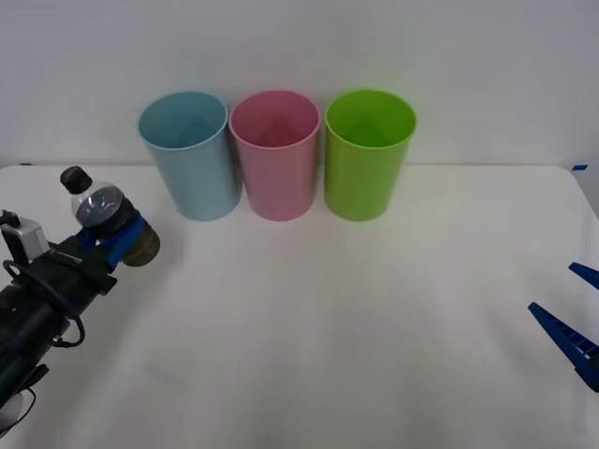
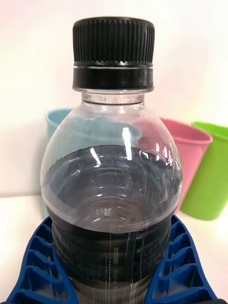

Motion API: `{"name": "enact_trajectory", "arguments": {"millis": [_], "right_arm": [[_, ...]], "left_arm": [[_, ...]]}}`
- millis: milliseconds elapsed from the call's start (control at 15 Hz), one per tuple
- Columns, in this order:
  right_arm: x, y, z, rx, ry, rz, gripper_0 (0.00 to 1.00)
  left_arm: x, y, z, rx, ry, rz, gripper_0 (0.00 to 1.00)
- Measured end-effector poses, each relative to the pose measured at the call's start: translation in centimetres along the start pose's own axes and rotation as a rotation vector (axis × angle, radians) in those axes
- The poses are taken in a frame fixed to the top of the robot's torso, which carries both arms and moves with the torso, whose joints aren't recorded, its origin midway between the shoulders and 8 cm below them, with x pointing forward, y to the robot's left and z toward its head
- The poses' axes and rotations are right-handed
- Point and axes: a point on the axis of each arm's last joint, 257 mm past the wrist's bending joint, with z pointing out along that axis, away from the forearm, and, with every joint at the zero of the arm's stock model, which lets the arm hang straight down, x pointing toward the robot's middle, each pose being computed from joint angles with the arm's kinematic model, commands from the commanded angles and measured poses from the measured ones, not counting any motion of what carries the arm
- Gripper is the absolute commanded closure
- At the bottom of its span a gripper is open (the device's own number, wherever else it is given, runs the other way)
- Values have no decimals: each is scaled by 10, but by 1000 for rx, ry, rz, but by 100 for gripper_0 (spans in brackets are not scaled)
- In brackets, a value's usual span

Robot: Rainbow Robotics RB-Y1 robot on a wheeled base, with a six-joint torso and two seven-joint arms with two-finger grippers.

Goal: Grasp the object on the table and drop it into the matching bin: aluminum can to the light blue bin, PET bottle to the pink bin.

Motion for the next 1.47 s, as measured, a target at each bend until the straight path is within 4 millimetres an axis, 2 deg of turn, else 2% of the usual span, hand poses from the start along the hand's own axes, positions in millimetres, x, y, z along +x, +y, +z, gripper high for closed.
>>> {"name": "enact_trajectory", "arguments": {"millis": [200, 333, 533, 867, 1067, 1467], "right_arm": [[0, 0, 0, 0, 0, 0, 0], [0, 0, 0, 0, 0, 0, 0], [0, 0, 0, 0, 0, 0, 0], [0, 0, 0, 0, 0, 0, 0], [0, 0, 0, 0, 0, 0, 0], [0, 0, 0, 0, 0, 0, 0]], "left_arm": [[-36, -9, 6, 1, -54, -24, 100], [-62, -22, 14, 22, -94, -65, 100], [-86, -45, 31, 81, -130, -70, 100], [-115, -75, 93, 129, -149, -57, 100], [-119, -81, 136, 161, -136, -45, 100], [-119, -108, 227, 218, -77, -24, 100]]}}
